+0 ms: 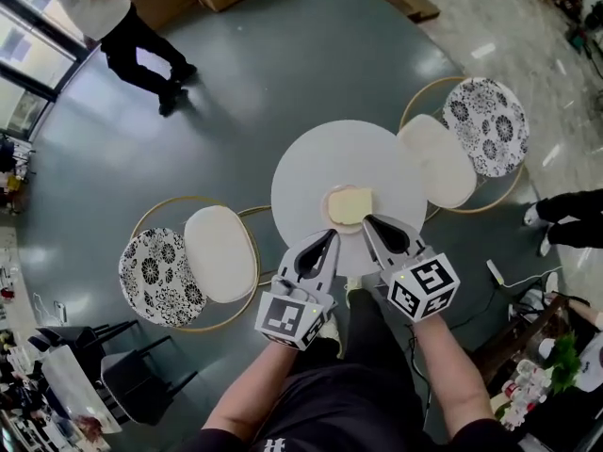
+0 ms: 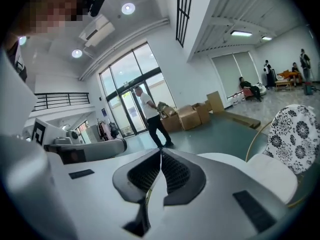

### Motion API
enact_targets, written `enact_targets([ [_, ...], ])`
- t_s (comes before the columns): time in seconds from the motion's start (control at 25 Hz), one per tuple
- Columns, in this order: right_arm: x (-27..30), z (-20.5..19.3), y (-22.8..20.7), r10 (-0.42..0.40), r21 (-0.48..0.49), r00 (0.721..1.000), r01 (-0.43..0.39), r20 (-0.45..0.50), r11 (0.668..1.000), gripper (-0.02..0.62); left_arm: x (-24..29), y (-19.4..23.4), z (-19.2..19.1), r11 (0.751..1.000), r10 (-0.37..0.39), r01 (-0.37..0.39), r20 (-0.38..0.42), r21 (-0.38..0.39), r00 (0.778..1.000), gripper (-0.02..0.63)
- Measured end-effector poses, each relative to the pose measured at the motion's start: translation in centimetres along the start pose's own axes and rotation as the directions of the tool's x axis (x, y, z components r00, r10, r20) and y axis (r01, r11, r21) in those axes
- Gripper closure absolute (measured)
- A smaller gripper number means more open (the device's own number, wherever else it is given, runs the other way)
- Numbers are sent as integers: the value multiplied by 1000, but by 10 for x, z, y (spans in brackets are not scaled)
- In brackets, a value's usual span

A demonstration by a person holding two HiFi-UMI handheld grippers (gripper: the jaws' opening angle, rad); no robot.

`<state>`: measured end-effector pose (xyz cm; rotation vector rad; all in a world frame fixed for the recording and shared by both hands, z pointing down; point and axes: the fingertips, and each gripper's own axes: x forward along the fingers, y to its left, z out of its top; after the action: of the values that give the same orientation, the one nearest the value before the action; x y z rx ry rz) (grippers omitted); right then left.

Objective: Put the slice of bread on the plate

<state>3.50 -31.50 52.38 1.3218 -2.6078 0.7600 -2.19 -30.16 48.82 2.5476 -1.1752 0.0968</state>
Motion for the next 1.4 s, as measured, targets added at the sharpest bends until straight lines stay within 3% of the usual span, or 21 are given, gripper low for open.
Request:
enact_targets([
  [0.36, -43, 36, 51, 6, -49, 997, -2, 81, 999, 589, -37, -36, 44, 999, -43, 42, 34, 9, 998, 600],
  [0.8, -83, 67, 95, -2, -98, 988, 18, 152, 995, 589, -74, -79, 72, 993, -111, 109, 69, 36, 991, 598],
  [1.4, -129, 107, 154, -1, -189, 967, 51, 254, 981, 589, -123, -111, 108, 987, -151, 141, 133, 82, 980, 598],
])
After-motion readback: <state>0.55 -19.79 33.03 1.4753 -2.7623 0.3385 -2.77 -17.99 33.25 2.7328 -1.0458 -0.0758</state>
